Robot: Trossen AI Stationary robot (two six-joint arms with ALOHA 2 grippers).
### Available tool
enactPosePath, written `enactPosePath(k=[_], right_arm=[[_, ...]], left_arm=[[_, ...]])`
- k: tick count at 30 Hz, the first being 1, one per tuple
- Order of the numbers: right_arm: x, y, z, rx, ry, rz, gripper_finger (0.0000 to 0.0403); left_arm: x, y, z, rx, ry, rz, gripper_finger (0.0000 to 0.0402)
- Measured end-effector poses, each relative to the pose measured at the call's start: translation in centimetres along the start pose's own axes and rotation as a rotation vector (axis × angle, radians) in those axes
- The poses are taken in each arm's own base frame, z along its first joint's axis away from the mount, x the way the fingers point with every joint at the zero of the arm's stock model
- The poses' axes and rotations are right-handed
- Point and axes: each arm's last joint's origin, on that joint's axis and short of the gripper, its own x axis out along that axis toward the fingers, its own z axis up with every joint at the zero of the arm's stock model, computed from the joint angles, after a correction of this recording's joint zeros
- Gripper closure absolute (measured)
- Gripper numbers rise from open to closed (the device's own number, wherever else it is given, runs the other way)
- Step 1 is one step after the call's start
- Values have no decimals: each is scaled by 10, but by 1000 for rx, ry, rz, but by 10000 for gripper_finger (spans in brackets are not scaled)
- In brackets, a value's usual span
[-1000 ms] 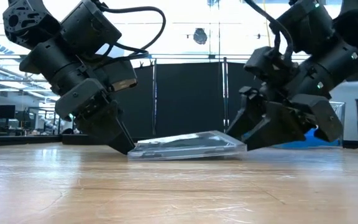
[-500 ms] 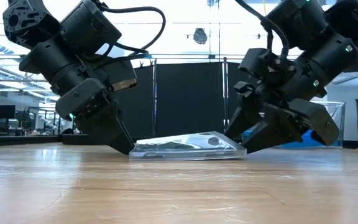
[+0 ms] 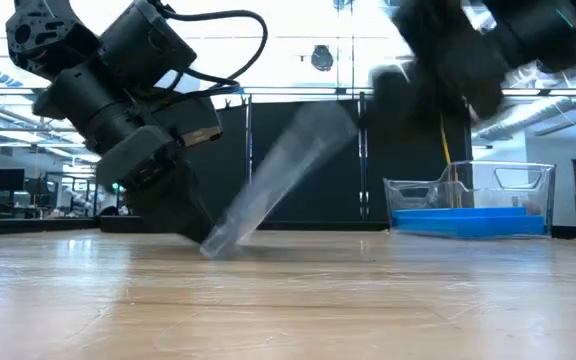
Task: Pick & place jewel cases by type
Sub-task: Put the bottom black CD case into the bottom transparent bin
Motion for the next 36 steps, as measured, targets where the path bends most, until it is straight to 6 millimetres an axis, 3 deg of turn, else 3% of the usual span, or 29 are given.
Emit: enactPosePath(k=[3,6,9,13,18,26,36], right_arm=[[-2,-2,8,4,-68,-8,161],[0,3,-5,-59,-2,19,161],[2,-3,0,-38,-18,-10,161],[8,1,-18,-55,73,8,161],[12,-2,-21,-41,105,-1,161],[22,-38,-44,315,184,100,161],[24,-64,-46,424,-115,262,161]], left_arm=[[1,0,2,-12,-14,-20,206],[1,-1,3,-16,-29,-18,206],[0,-2,2,-21,-24,-20,206],[0,-2,1,-20,-13,-14,206],[0,-2,1,-26,-14,-14,206],[0,-2,1,-22,-12,-12,206],[0,-2,0,-4,-11,-11,206]])
